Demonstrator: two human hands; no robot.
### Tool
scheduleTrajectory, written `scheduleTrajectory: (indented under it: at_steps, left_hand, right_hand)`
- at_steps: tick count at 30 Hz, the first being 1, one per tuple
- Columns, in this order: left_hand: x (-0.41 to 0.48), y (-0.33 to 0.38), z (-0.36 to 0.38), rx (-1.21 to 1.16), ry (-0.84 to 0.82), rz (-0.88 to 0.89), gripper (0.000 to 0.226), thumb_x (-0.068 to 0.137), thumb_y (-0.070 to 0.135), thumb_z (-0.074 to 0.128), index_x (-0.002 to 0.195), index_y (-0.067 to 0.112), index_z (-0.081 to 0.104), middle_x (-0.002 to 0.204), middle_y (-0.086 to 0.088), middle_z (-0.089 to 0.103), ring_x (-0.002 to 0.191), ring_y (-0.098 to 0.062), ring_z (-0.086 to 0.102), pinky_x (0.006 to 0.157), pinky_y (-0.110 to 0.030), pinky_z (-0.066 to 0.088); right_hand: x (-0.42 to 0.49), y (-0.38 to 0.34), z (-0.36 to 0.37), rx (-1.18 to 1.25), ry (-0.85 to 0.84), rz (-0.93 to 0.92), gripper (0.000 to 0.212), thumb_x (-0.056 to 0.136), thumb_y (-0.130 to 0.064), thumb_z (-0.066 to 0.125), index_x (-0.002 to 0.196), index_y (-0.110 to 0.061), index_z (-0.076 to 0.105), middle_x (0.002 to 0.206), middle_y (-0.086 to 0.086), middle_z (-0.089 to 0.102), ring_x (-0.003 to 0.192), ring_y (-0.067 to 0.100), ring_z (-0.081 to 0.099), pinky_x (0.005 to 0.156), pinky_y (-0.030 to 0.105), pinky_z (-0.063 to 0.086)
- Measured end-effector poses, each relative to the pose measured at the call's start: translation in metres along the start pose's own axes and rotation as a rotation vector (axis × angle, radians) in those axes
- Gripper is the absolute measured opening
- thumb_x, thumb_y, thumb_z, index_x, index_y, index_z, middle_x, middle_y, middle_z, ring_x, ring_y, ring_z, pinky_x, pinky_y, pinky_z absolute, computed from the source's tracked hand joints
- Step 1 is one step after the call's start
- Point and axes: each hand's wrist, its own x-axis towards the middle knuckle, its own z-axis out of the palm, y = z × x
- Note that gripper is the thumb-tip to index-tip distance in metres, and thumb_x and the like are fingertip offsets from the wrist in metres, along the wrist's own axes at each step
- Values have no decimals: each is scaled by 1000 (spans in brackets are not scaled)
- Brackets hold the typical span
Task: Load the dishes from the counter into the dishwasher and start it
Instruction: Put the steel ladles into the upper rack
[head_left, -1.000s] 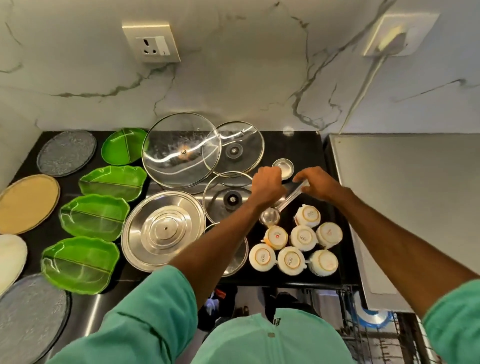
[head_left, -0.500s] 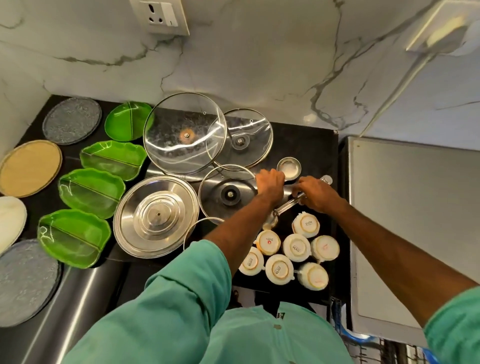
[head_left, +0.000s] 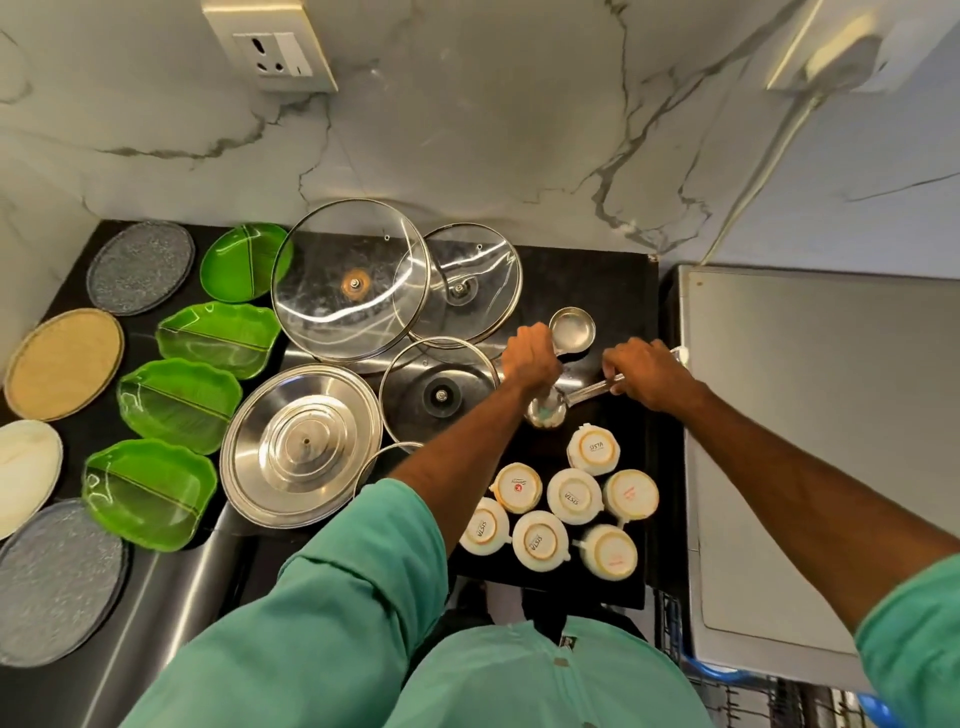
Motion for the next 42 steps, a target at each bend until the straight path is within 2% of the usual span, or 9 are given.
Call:
scheduleTrajectory:
  at_steps: [9,13,20,25,28,32,35,40,42]
  left_hand:
    - [6,-3,-20,-239,-2,-31,17,84,23,76,74,8,74,68,-1,69,64,-14,68,59,-28,55]
    - [1,-2,-45,-425,-30,1,18,92,24,72,82,10,80,67,9,70,61,0,64,65,-19,51]
    - [-33,-9,-67,-842,-127,33,24,95,21,70,93,-2,77,72,0,73,62,-6,61,60,-21,50]
    - [-74,-16,-72,-885,-170,108,29,99,25,63,102,0,76,74,12,73,65,3,64,64,-16,52]
    - [-106,-26,-72,-953,-220,160,30,100,25,61,105,0,75,77,4,73,69,-6,66,63,-20,52]
    - [-153,-39,-70,-1100,-318,191,32,103,23,57,112,-6,68,91,-8,76,73,-15,69,65,-26,56]
    - [-195,-52,-66,-1119,-360,255,32,104,21,54,114,-8,63,91,-6,76,71,-15,68,64,-27,57]
    - [-264,-48,-41,-1159,-495,334,24,105,16,51,112,-6,59,91,-10,73,60,-14,61,55,-25,54]
    - [-285,-37,-22,-1141,-555,361,14,105,11,49,104,1,59,86,-6,73,56,-12,60,51,-23,51]
  right_hand:
    - [1,20,-20,125,53,-110,18,95,-19,67,109,-23,77,96,-3,50,97,17,47,80,33,45]
    - [-7,21,-38,254,59,-37,13,95,-18,65,97,-21,77,95,2,67,88,18,60,78,36,51]
    - [-52,17,-29,491,120,217,17,95,-25,60,87,-18,74,82,2,70,79,21,65,75,37,53]
    - [-102,-8,-19,831,298,373,37,103,-41,52,88,-18,76,70,3,65,66,18,60,62,29,42]
    - [-138,-34,-17,1008,413,449,33,103,-35,54,96,-15,78,77,7,69,70,16,60,65,25,43]
    - [-191,-77,-11,1320,579,552,18,99,-27,63,99,-19,79,66,-13,68,63,1,57,57,14,42]
    - [-235,-115,3,1491,638,642,19,96,-30,67,101,-16,79,70,-4,61,61,8,49,53,21,36]
    - [-314,-169,28,1975,792,606,38,74,-32,79,105,-13,68,82,0,71,72,13,60,58,18,50]
    - [-344,-181,43,2069,896,563,31,88,-20,69,117,-13,61,94,5,74,80,14,66,67,21,55]
